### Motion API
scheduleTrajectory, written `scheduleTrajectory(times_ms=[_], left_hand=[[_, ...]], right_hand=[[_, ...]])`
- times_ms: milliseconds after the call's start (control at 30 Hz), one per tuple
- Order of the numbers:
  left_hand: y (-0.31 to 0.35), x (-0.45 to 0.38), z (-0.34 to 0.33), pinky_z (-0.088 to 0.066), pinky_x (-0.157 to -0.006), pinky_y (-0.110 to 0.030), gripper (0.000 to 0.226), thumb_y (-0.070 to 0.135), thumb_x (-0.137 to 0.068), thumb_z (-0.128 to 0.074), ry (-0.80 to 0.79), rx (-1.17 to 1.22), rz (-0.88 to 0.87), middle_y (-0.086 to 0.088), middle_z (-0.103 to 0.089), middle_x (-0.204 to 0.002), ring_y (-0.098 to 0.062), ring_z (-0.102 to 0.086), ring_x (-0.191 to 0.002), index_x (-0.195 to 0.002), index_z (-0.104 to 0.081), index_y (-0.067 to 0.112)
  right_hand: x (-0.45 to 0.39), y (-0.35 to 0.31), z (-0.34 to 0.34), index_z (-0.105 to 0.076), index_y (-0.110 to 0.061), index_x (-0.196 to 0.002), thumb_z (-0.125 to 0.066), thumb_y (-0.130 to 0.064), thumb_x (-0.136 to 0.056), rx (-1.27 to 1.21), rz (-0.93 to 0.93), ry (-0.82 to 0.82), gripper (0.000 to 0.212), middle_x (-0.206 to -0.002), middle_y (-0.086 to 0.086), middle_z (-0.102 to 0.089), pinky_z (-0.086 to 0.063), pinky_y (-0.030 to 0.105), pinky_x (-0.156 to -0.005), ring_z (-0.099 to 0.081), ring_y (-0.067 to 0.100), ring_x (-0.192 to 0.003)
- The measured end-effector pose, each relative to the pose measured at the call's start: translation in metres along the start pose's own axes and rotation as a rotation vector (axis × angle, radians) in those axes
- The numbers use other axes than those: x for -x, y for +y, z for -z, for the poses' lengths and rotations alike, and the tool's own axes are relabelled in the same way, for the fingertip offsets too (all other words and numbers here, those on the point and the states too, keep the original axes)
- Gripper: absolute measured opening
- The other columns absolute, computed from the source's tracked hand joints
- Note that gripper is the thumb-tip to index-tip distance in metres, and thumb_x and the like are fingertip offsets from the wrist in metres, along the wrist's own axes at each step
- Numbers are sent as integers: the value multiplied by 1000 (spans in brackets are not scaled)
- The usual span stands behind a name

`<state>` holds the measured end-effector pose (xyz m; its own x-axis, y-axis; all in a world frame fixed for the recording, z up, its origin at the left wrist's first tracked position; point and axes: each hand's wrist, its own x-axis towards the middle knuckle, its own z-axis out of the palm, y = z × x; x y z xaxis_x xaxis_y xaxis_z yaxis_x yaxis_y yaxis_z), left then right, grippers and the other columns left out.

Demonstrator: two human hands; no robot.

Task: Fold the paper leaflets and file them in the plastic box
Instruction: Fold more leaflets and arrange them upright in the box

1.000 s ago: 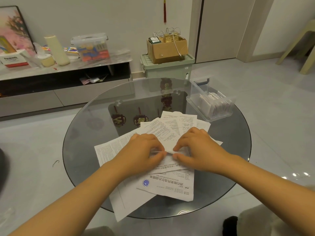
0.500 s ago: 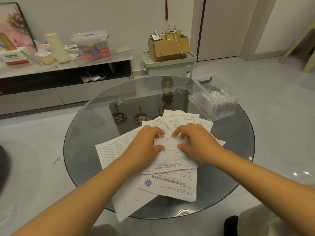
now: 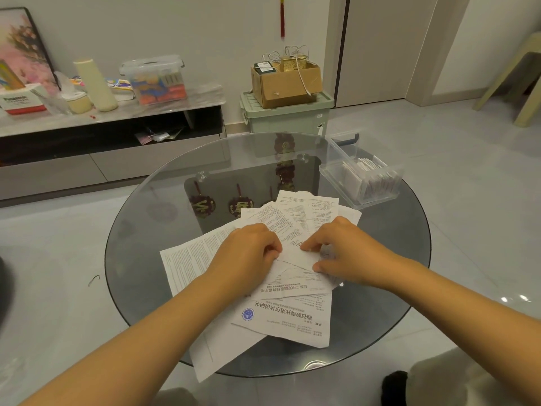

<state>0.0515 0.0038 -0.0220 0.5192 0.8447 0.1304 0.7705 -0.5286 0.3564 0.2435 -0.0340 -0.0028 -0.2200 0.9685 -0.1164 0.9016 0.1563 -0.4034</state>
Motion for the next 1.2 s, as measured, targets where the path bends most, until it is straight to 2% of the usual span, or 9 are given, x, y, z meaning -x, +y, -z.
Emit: scheduleTrajectory(times_ms=[267,500,567,633,733,833,1000,1100,1200], left_hand=[[1,5,2,-44,-92,-26,23,44,-89,-53,-102,20,-102,18,-58,-110,-1,-50,-100,-105,-66,34],[-6,8,11,-39,-99,-32,43,70,-74,-45,-231,128,-125,23,-53,-111,1,-48,-106,-99,-64,40],[-2,8,10,-40,-97,-30,41,74,-74,-52,-251,124,-98,22,-54,-109,0,-48,-104,-94,-62,40],[1,7,6,-44,-90,-29,33,66,-77,-56,-209,133,-59,18,-57,-103,-2,-51,-97,-89,-63,35],[2,4,0,-46,-77,-25,28,49,-84,-60,-111,165,1,14,-58,-90,-4,-53,-84,-86,-66,22],[2,2,-1,-38,-66,-17,16,40,-87,-62,-52,192,77,17,-53,-80,-3,-49,-76,-84,-61,24],[4,2,-7,-37,-73,-7,21,28,-82,-70,13,269,92,18,-52,-94,1,-51,-84,-98,-57,30],[2,1,-9,-37,-73,-4,33,25,-80,-73,-2,331,109,16,-44,-102,9,-48,-84,-105,-52,30],[-2,-3,-9,-36,-87,-11,45,32,-80,-73,-34,280,144,12,-47,-114,2,-45,-98,-120,-52,27]], right_hand=[[13,2,-7,-67,-31,-109,-64,-29,-86,-27,138,7,23,-109,-12,-58,-30,16,-84,-35,2,-100],[7,-2,1,-70,-31,-86,-66,-27,-85,-211,106,60,6,-94,-18,-61,-42,20,-83,-50,3,-91],[4,-5,3,-68,-32,-83,-66,-28,-85,-287,76,47,5,-90,-19,-63,-45,12,-76,-56,0,-85],[0,-9,3,-66,-31,-79,-67,-25,-85,-372,52,38,9,-84,-17,-65,-44,7,-71,-59,-3,-80],[-7,-12,1,-66,-26,-79,-67,-21,-85,-541,-13,28,8,-83,-6,-70,-49,20,-80,-63,6,-78],[-15,-15,-3,-69,-20,-88,-60,-24,-90,-639,-101,63,10,-81,-2,-71,-50,25,-82,-62,4,-72],[-22,-18,-11,-64,-23,-97,-65,-22,-85,-490,-119,111,11,-81,-7,-68,-46,19,-73,-61,8,-76],[-23,-18,-19,-57,-27,-107,-71,-18,-80,-392,-121,97,31,-81,-13,-58,-45,21,-75,-55,7,-78],[-22,-19,-24,-50,-30,-117,-71,-27,-80,-240,-115,144,43,-91,-11,-54,-41,26,-82,-43,10,-96]])
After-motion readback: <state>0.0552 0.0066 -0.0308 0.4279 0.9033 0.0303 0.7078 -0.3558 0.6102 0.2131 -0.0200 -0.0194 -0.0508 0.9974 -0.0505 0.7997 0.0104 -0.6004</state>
